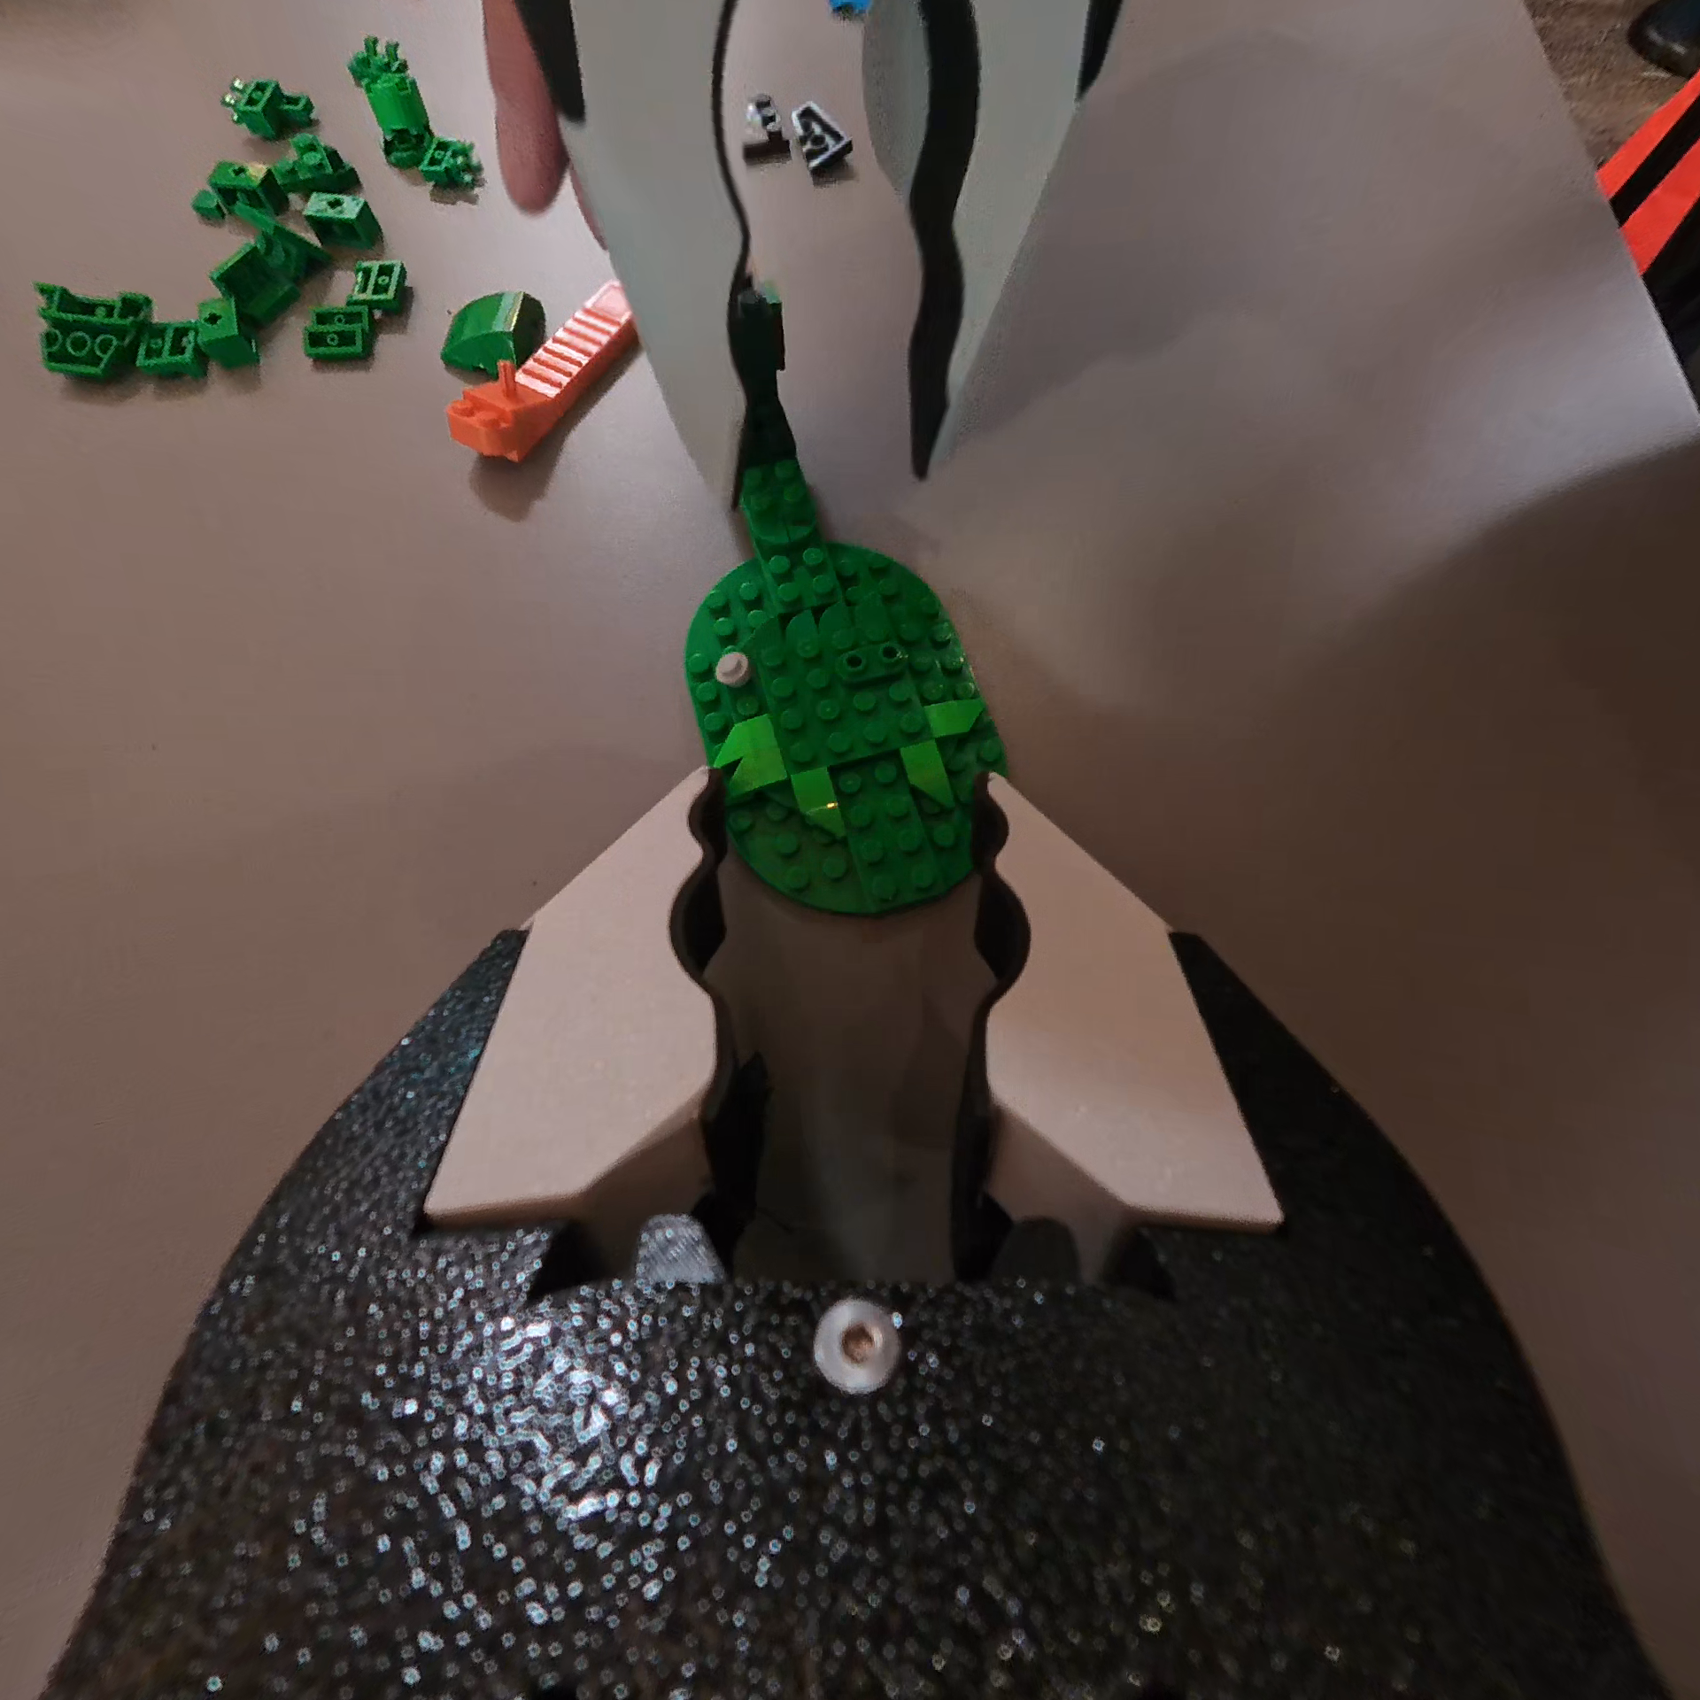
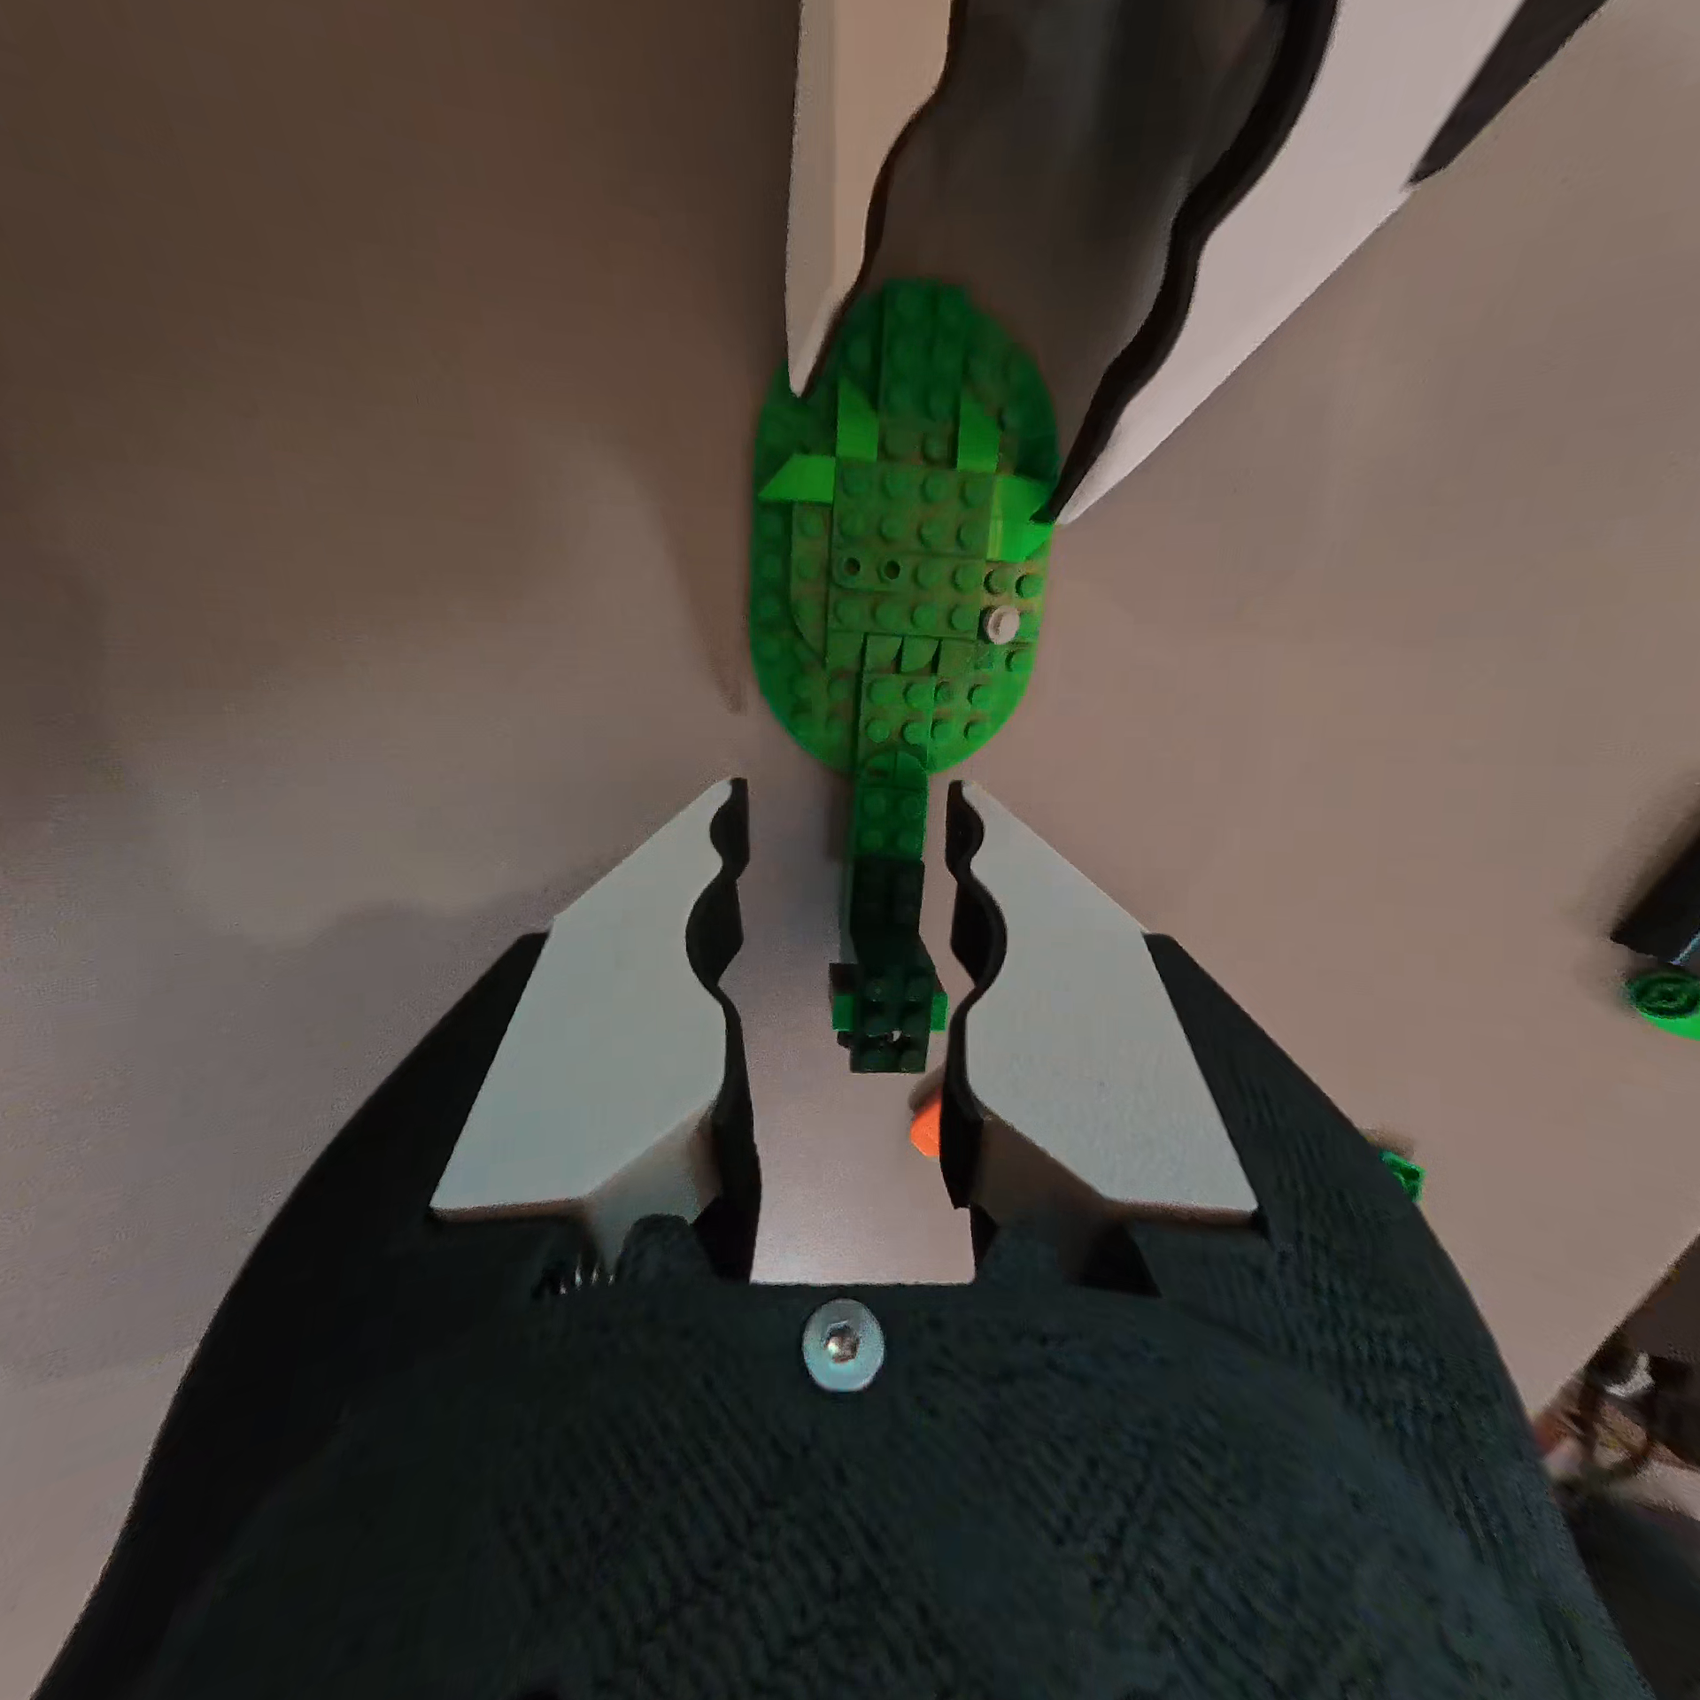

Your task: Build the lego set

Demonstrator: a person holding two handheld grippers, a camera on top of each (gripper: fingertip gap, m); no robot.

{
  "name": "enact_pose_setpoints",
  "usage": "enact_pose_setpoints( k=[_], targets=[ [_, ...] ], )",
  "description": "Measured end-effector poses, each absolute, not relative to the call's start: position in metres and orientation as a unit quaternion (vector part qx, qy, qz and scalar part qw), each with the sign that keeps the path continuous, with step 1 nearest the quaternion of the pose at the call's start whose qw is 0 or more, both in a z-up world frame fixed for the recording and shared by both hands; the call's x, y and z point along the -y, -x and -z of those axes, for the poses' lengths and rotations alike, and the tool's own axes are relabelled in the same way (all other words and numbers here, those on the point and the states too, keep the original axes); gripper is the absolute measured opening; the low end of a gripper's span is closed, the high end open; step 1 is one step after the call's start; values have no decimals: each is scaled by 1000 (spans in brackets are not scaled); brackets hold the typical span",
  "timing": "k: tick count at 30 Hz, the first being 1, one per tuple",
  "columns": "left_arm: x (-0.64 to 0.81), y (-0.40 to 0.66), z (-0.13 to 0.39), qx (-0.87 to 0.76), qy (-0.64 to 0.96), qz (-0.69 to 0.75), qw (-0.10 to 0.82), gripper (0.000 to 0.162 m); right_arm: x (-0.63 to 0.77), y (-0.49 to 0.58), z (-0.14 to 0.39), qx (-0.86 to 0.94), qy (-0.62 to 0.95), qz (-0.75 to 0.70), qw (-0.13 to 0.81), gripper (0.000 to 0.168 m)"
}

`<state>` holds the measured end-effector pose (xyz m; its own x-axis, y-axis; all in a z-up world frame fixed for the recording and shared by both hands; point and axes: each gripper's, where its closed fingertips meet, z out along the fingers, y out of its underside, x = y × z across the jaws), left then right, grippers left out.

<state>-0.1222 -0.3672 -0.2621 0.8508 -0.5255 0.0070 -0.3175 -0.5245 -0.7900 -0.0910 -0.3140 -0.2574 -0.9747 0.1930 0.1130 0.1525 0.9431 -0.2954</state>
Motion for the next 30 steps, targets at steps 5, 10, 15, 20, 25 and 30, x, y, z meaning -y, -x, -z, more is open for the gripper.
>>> enact_pose_setpoints(
  k=[5,10,15,20,25,30],
  targets=[
    [368,122,262,-248,863,123,423,51,310,94,271,991,86,-94,40,35],
    [369,122,262,-250,863,124,422,51,308,94,272,989,110,-99,14,26],
    [369,123,259,-256,861,110,426,53,307,97,272,986,123,-117,7,15],
    [364,116,226,-277,809,102,509,55,306,101,271,981,132,-141,12,15],
    [361,122,194,-320,749,-21,580,59,306,101,259,977,132,-166,19,15],
    [371,137,156,-320,685,-120,643,70,305,100,235,972,134,-191,30,15]
  ],
)
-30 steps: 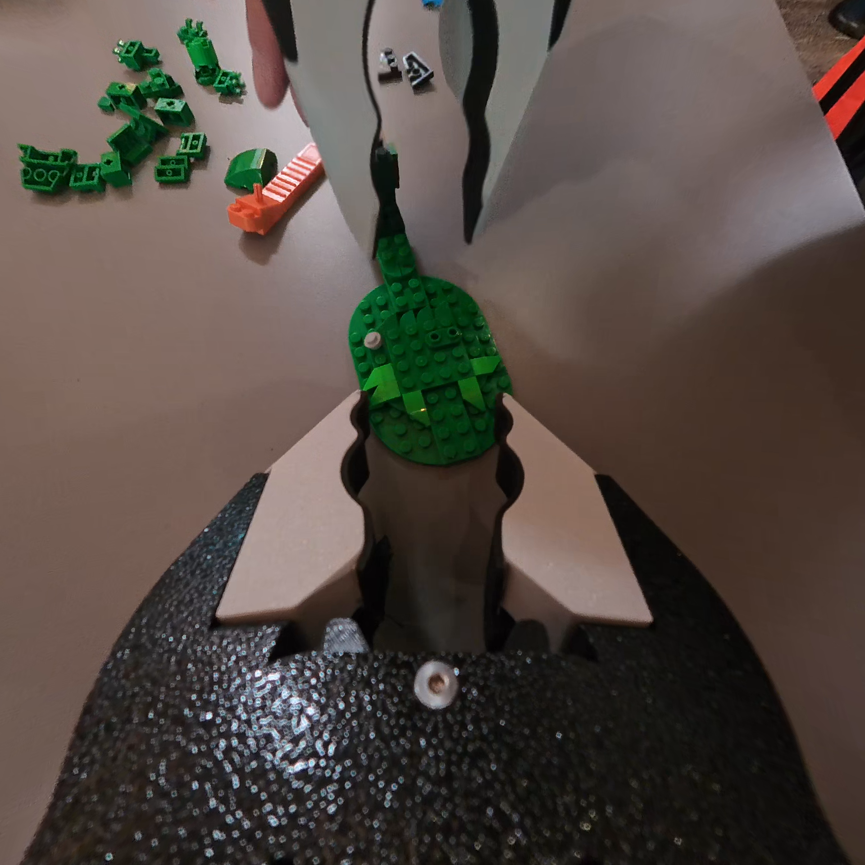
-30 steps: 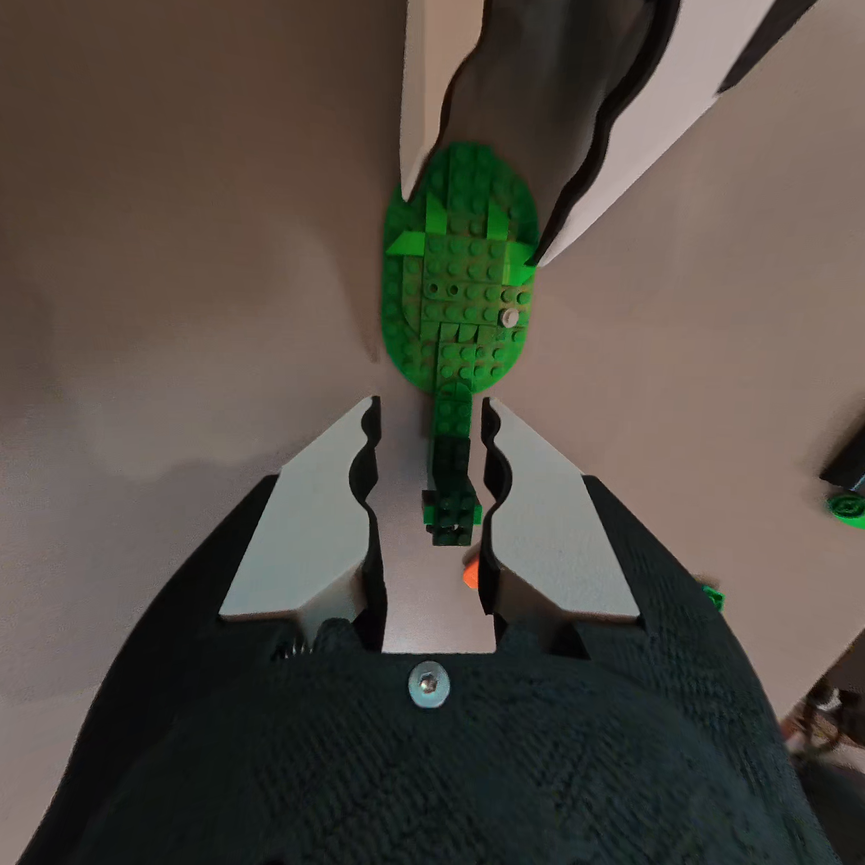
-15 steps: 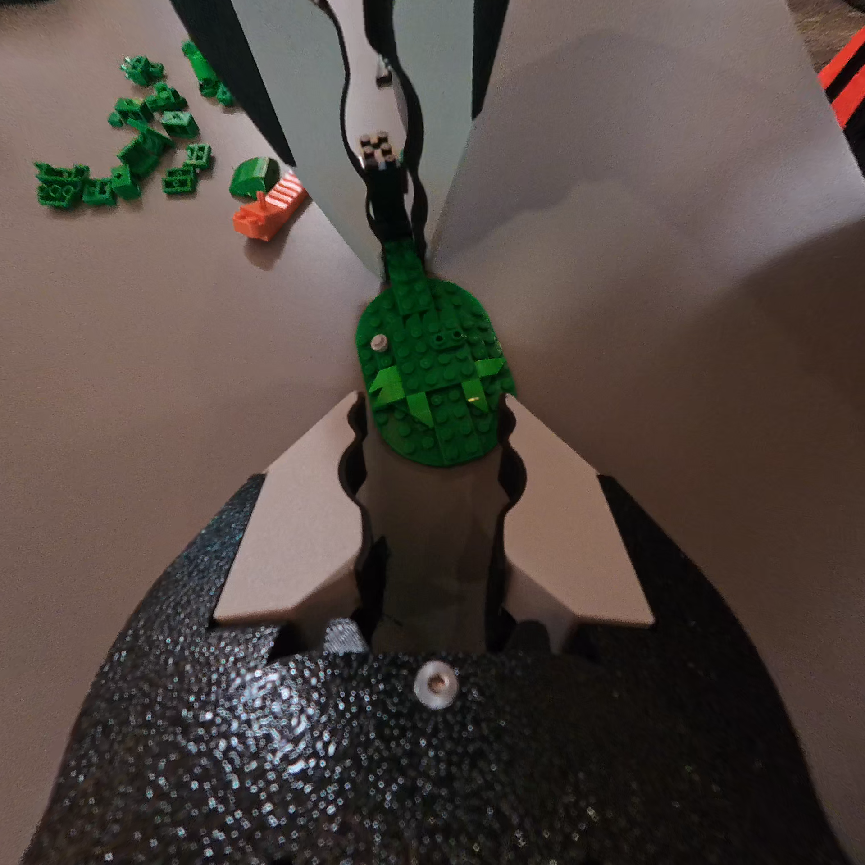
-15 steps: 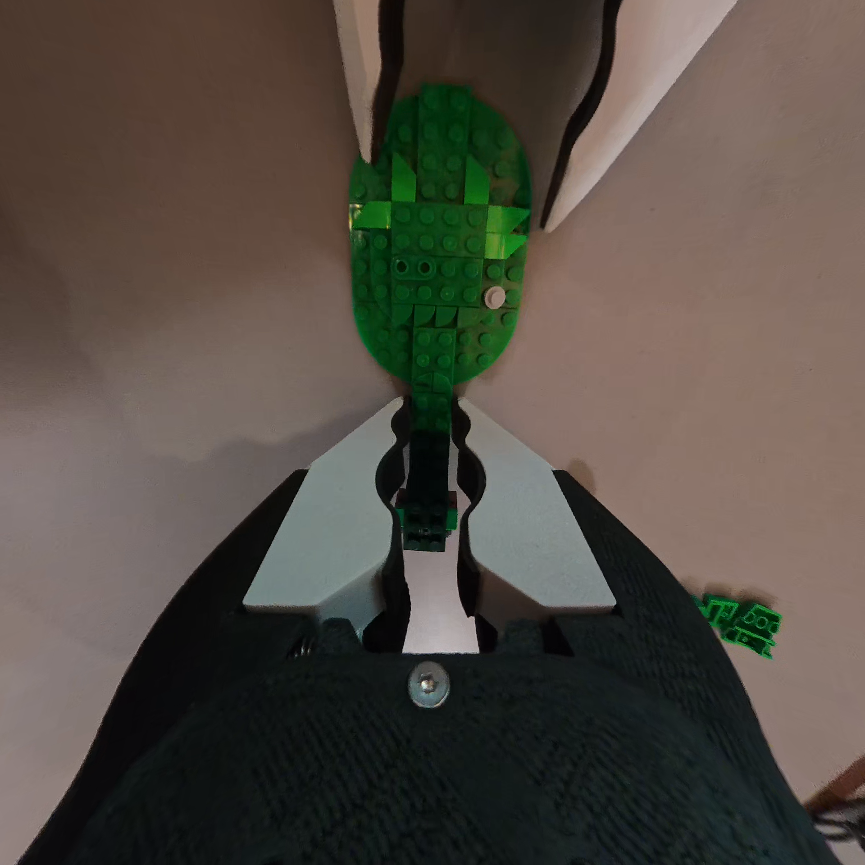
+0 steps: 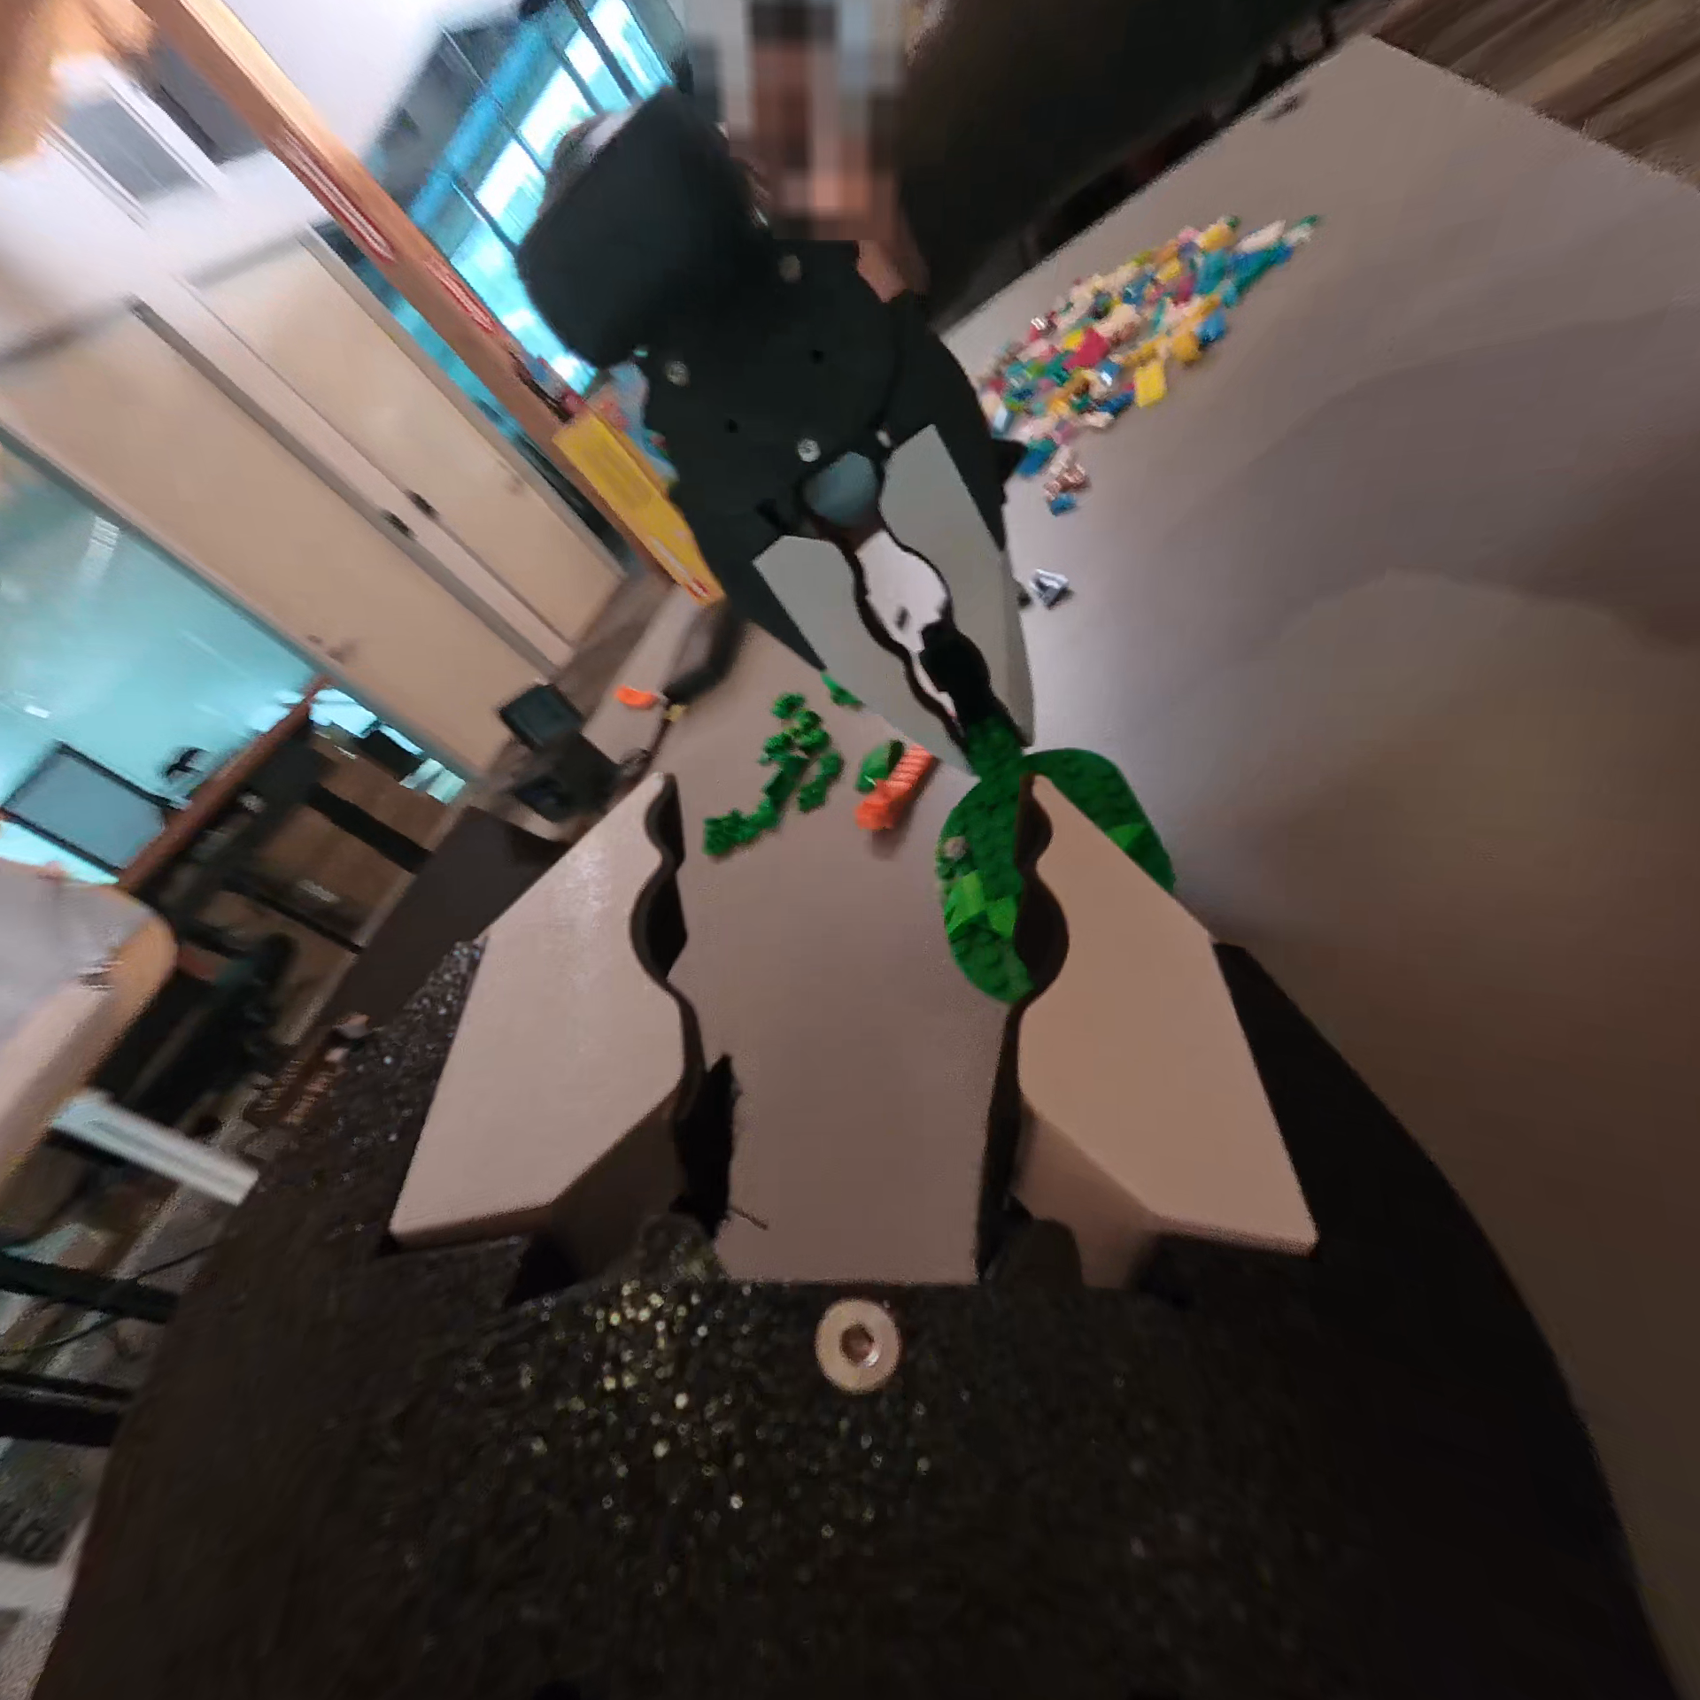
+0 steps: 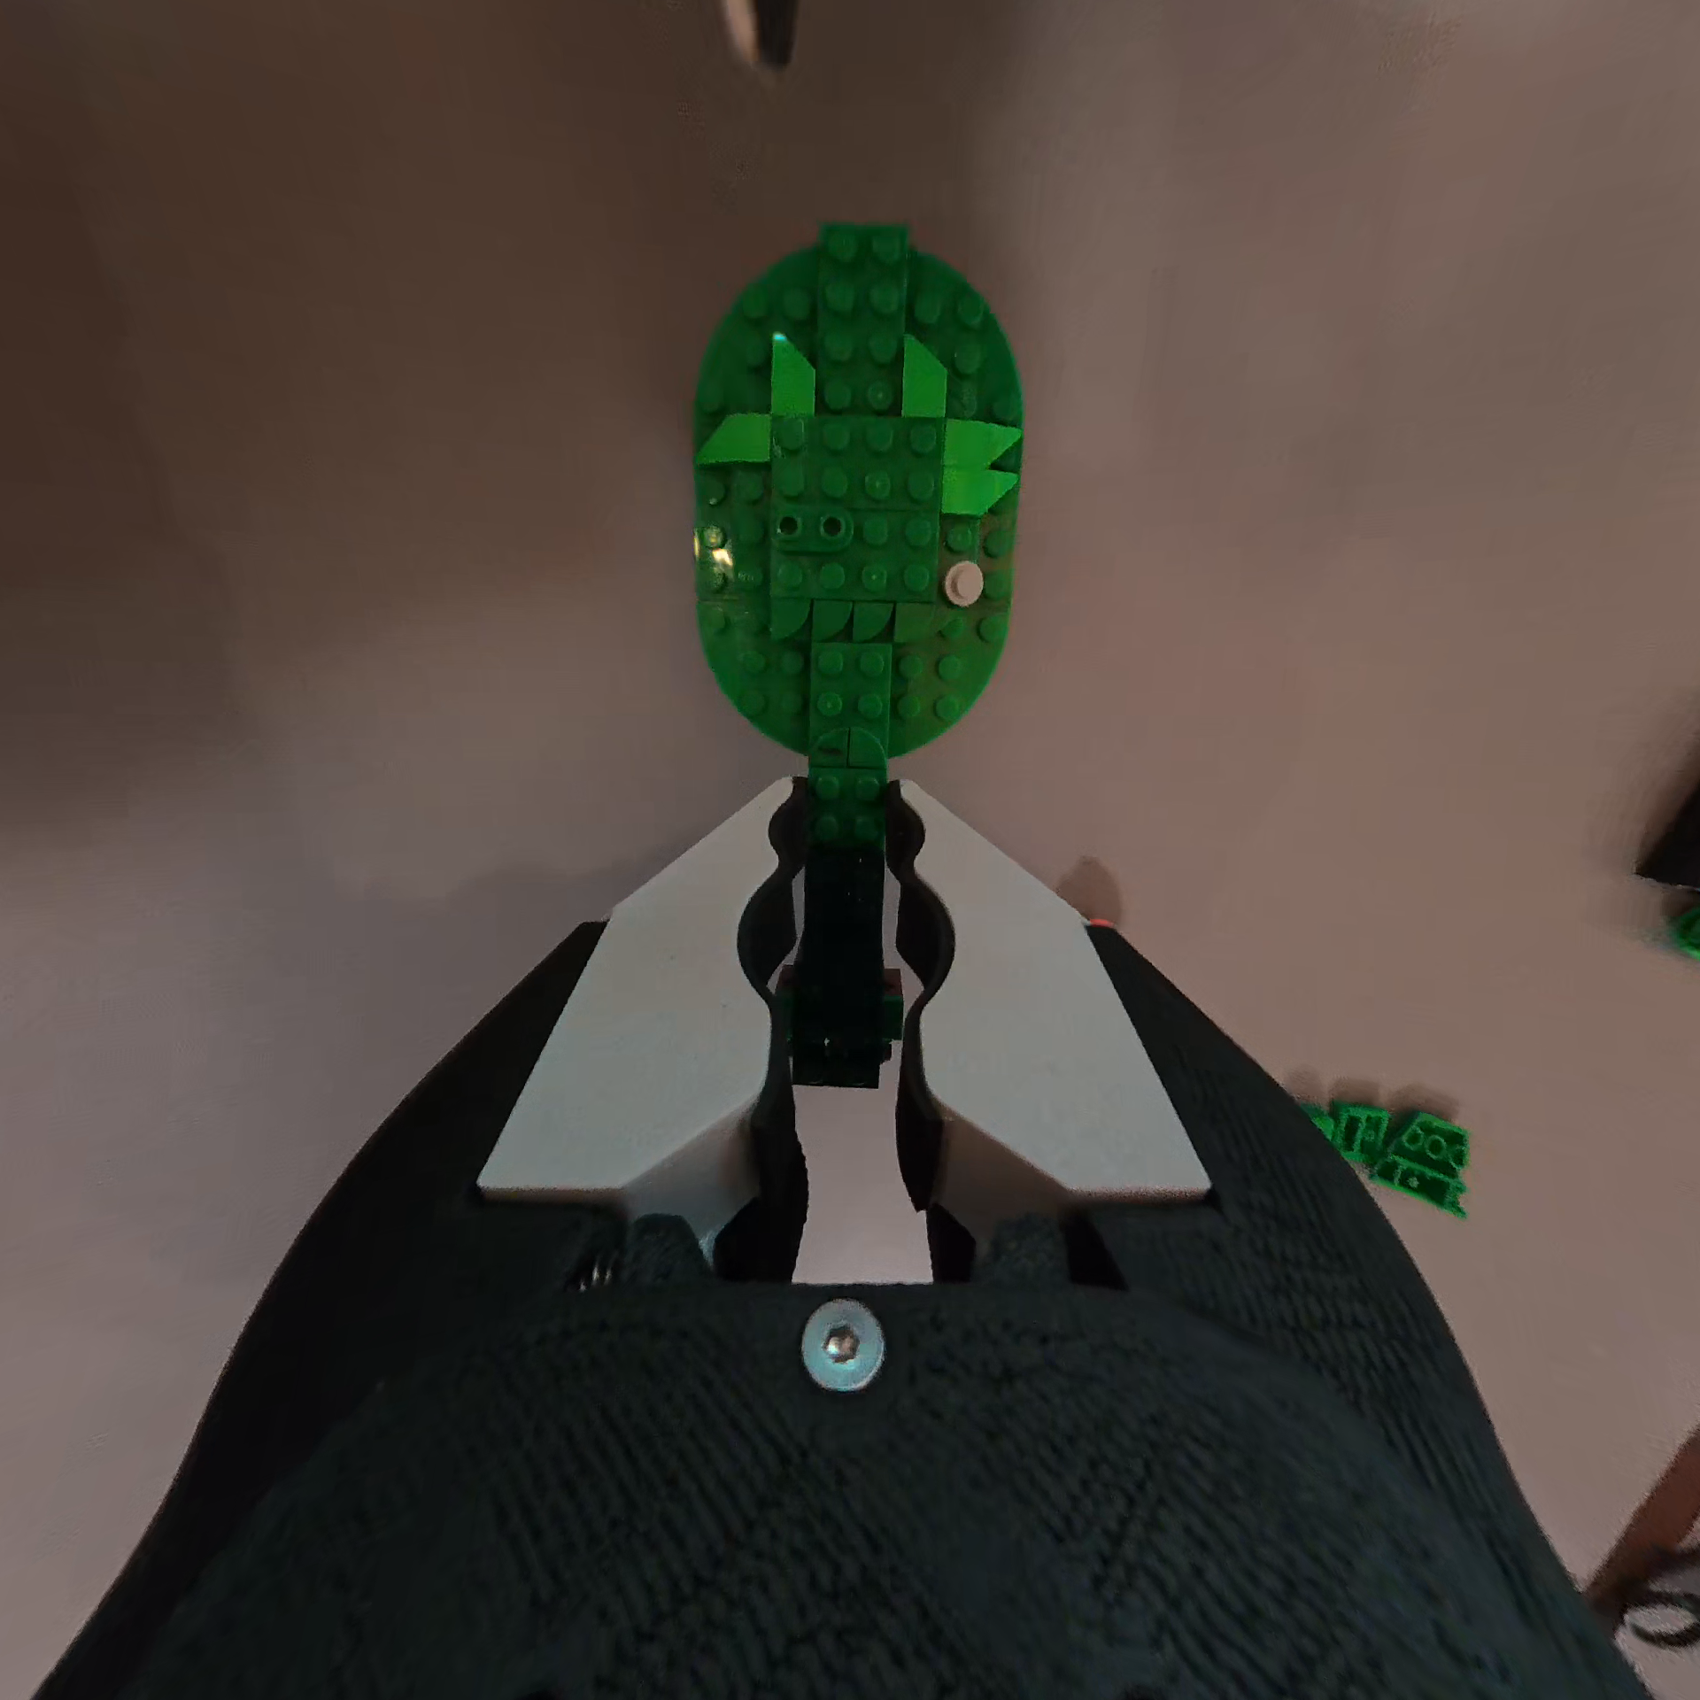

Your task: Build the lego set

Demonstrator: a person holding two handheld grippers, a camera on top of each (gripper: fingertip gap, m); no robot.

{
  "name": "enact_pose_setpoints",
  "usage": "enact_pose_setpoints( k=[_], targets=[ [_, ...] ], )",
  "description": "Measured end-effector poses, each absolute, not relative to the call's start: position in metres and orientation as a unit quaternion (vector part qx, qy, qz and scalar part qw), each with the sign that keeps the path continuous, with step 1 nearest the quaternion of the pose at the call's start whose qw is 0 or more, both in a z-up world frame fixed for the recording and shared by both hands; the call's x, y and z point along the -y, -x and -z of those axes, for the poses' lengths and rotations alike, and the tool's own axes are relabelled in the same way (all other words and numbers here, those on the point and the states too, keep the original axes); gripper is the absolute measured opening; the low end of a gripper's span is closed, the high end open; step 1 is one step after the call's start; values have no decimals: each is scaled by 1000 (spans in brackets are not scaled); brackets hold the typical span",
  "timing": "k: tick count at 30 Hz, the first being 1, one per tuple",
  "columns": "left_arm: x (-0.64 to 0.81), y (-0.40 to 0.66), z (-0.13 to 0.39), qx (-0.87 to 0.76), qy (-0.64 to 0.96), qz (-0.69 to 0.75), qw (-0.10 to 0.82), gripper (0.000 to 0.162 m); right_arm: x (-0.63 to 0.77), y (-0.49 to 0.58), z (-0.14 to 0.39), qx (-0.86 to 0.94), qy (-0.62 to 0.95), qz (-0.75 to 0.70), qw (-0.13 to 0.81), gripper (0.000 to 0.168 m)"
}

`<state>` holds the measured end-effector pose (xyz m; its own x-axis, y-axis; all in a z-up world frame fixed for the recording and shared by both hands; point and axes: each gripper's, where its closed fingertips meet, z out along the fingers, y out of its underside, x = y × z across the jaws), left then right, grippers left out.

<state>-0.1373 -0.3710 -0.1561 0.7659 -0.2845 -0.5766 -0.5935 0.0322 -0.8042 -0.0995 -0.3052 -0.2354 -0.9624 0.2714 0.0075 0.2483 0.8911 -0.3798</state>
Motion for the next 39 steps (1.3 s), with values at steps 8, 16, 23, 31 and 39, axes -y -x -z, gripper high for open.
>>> enact_pose_setpoints(
  k=[8,16,23,31,39],
  targets=[
    [404,186,104,-210,608,-160,749,95,306,80,164,962,130,-237,29,15],
    [374,117,112,-325,591,-213,707,90,339,50,106,959,74,-273,3,15],
    [383,48,91,-413,514,-228,717,54,360,28,103,963,38,-268,-24,15],
    [385,35,94,-436,505,-219,711,36,365,22,103,965,32,-258,-36,15],
    [385,37,95,-442,497,-243,706,13,368,19,101,964,29,-259,-45,15]
  ],
)
